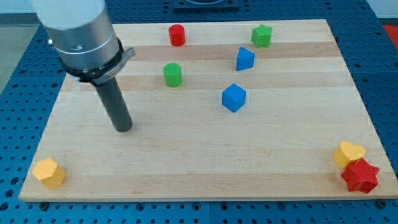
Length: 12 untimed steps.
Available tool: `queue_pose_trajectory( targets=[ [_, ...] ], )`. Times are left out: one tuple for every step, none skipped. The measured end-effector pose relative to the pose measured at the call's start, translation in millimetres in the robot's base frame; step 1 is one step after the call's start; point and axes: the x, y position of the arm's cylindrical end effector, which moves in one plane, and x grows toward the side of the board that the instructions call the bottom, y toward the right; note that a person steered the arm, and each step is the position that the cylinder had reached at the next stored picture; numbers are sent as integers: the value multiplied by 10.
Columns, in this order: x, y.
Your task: Move your arm towards the center
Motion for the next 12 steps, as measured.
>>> queue_pose_trajectory(
  targets=[
    [3,145],
    [20,350],
    [20,463],
    [20,490],
    [7,604],
    [-13,803],
    [-13,1088],
    [-13,1285],
    [-13,1448],
    [-53,1497],
    [-168,1543],
    [-367,1656]
  ],
)
